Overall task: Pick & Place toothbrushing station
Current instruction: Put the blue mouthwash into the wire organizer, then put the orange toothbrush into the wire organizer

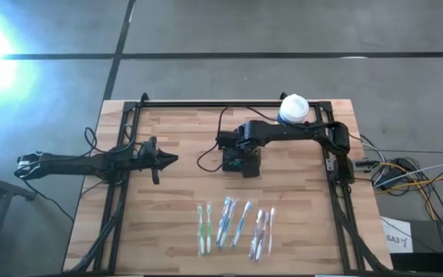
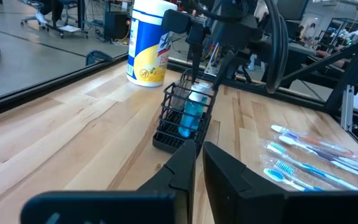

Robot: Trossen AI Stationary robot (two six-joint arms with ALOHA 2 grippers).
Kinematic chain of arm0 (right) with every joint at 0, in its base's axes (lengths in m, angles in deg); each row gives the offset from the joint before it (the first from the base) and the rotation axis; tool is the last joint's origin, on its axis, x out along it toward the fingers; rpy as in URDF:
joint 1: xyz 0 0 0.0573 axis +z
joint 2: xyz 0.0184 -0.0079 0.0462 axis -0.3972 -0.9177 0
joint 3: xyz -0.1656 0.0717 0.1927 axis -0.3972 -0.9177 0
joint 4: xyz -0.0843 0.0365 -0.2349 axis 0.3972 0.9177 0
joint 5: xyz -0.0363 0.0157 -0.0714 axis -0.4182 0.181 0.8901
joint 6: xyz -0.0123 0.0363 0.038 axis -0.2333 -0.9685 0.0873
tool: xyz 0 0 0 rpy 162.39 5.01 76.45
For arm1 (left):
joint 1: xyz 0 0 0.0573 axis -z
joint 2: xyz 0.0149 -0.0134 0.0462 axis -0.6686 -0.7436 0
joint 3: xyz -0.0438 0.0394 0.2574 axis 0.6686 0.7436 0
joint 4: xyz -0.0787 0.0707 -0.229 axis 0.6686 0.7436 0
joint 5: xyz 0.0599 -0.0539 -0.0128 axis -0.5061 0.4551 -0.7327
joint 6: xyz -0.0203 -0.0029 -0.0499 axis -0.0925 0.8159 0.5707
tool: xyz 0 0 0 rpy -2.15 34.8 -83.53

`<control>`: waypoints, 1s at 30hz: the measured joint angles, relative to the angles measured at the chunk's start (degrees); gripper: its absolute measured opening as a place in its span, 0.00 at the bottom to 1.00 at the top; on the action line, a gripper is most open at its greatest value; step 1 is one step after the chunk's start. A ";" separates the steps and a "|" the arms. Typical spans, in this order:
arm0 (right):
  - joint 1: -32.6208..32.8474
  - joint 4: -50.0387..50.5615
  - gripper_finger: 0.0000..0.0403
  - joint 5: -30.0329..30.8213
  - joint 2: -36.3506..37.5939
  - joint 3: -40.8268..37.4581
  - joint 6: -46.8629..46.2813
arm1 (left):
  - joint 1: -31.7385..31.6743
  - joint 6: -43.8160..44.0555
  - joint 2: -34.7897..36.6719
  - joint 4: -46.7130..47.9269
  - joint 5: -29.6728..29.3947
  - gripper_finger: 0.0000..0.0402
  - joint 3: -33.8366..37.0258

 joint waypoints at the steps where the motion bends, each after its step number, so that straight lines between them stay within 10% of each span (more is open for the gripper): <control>1: -0.14 0.76 0.44 -0.15 0.25 0.11 0.00 | 0.00 -0.01 0.01 0.00 0.00 0.09 0.00; 16: 0.74 -13.35 0.42 -4.26 23.84 -3.07 -0.44 | 0.07 0.20 0.01 0.02 0.02 0.09 0.00; 30: 5.12 -51.85 0.31 -5.21 63.71 -46.50 -10.95 | 0.04 1.16 -0.01 1.01 -1.14 0.09 0.00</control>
